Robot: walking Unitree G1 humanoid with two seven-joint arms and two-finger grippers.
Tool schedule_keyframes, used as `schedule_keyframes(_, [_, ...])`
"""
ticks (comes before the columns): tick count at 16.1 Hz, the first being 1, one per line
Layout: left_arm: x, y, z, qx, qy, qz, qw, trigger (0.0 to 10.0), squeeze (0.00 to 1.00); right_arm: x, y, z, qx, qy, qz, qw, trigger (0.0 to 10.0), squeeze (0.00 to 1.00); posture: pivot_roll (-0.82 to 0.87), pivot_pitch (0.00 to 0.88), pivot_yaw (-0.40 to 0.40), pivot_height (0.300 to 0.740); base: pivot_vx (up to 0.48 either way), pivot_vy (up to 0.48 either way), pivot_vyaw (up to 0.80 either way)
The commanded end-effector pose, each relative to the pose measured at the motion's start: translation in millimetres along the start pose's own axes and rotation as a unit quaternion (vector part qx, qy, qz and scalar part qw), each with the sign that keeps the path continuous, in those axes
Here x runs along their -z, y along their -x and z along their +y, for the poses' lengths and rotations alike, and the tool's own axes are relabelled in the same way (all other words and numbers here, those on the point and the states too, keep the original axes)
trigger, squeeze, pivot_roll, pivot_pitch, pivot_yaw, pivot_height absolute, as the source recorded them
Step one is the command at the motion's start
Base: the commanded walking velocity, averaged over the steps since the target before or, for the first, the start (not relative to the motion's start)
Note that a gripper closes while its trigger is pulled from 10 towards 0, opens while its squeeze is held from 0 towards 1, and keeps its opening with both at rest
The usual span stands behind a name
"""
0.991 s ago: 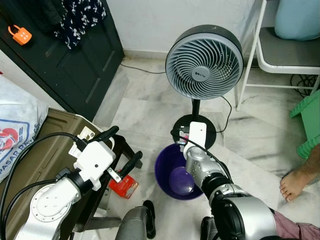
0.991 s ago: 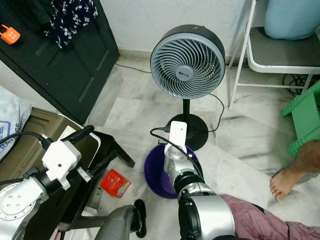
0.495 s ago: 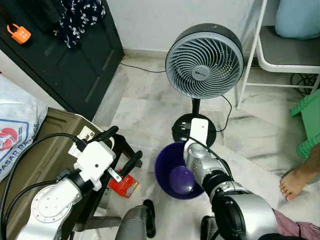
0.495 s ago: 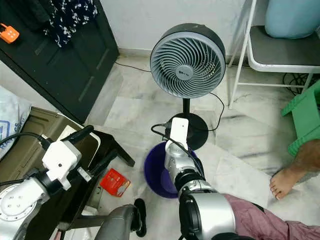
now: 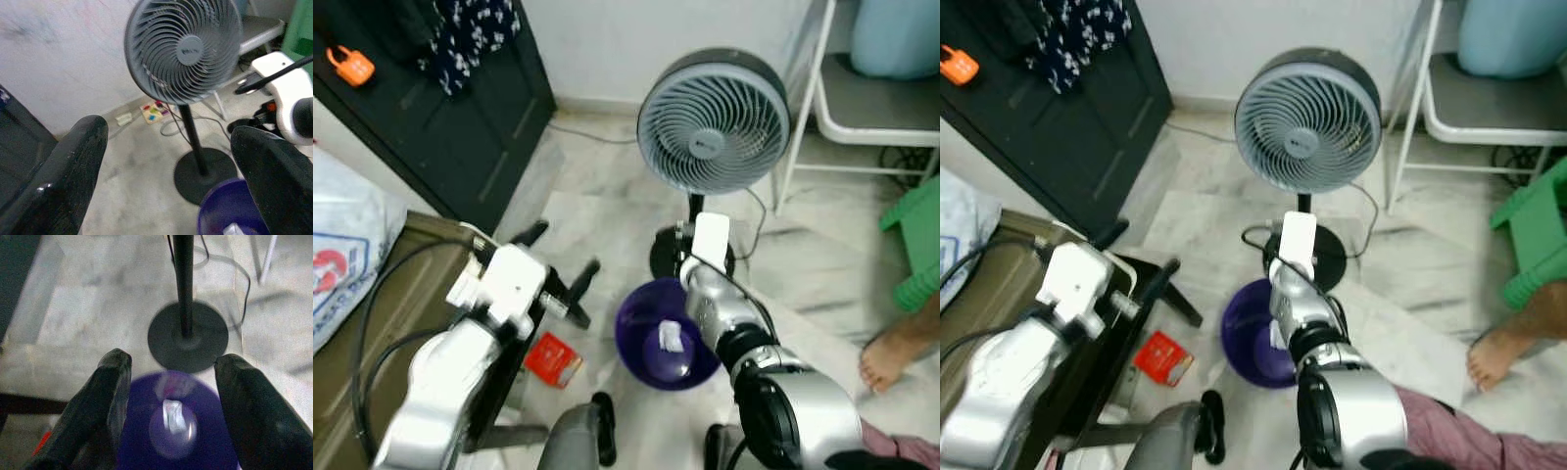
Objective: Clean up the room
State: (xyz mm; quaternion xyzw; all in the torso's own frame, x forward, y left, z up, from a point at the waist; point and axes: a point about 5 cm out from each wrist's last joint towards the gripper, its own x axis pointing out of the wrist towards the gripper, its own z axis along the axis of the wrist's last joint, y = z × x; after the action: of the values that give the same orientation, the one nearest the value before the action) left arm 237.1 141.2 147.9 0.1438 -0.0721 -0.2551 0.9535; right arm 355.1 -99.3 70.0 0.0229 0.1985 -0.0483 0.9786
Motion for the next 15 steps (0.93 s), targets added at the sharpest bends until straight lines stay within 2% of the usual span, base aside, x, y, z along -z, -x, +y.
schedule_keyframes(1, [7.2,1.7,4.3,-0.025,-0.013,0.014,1.000,10.0,0.00,-3.2,2.2,7.4,-0.024,0.017,-0.015,0.999,10.0,1.00,0.12,0.117,0.104,0.740,0.000,0.000,0.00])
schedule_keyframes(2, [12.0,-2.8,9.0,-0.070,-0.002,0.014,0.997,10.0,0.00,-4.9,6.3,6.4,-0.068,0.061,-0.036,0.995,10.0,1.00,0.09,0.093,0.094,0.740,0.000,0.000,0.00])
schedule_keyframes(3, [14.4,-4.0,10.2,-0.082,0.003,0.015,0.996,10.0,0.00,-3.2,8.3,4.1,-0.080,0.071,-0.038,0.994,10.0,1.00,0.07,0.083,0.091,0.740,0.000,0.000,0.00])
schedule_keyframes(5, [20.0,-15.5,18.4,-0.111,0.001,0.019,0.994,10.0,0.00,1.9,16.8,-6.7,-0.117,0.098,-0.049,0.987,10.0,1.00,0.04,0.034,0.082,0.740,0.000,0.000,0.00])
schedule_keyframes(7, [20.2,-27.7,30.5,-0.136,-0.009,0.008,0.991,10.0,0.00,-6.6,20.7,-12.0,-0.137,0.130,-0.080,0.979,10.0,1.00,0.02,0.000,0.069,0.740,0.000,0.000,0.00])
schedule_keyframes(8, [19.7,-30.5,33.9,-0.145,-0.012,0.005,0.989,10.0,0.00,-11.3,22.3,-15.1,-0.134,0.129,-0.093,0.978,10.0,1.00,0.02,0.000,0.067,0.740,0.000,0.000,0.00])
schedule_keyframes(9, [18.9,-33.0,38.4,-0.159,-0.015,0.003,0.987,10.0,0.00,-19.0,26.1,-18.7,-0.137,0.118,-0.122,0.976,10.0,0.75,0.02,0.000,0.057,0.740,0.000,0.000,0.00])
schedule_keyframes(10, [20.2,-36.2,43.8,-0.180,-0.018,0.002,0.983,10.0,0.00,-28.8,35.7,-26.7,-0.134,0.111,-0.170,0.970,10.0,0.00,0.02,0.000,0.047,0.740,0.000,0.000,0.00])
schedule_keyframes(11, [22.4,-36.0,47.6,-0.203,-0.014,0.003,0.979,10.0,0.00,-33.2,52.0,-35.0,-0.136,0.105,-0.214,0.962,10.0,0.00,0.02,0.000,0.044,0.740,0.000,0.000,0.00])
schedule_keyframes(13, [24.5,-34.1,50.6,-0.225,0.002,0.001,0.974,10.0,0.00,-30.2,67.6,-44.4,-0.131,0.110,-0.243,0.955,10.0,0.00,0.01,0.000,0.046,0.740,0.000,0.000,0.00])
schedule_keyframes(14, [27.7,-34.1,54.1,-0.243,0.018,0.000,0.970,10.0,0.00,-26.6,71.9,-55.0,-0.108,0.108,-0.245,0.957,10.0,0.00,0.00,0.000,0.053,0.740,0.000,0.000,0.00])
schedule_keyframes(15, [28.2,-35.0,55.8,-0.249,0.024,0.000,0.968,10.0,0.00,-26.9,71.0,-58.0,-0.102,0.107,-0.245,0.958,10.0,0.00,0.00,0.000,0.056,0.740,0.000,0.000,0.00])
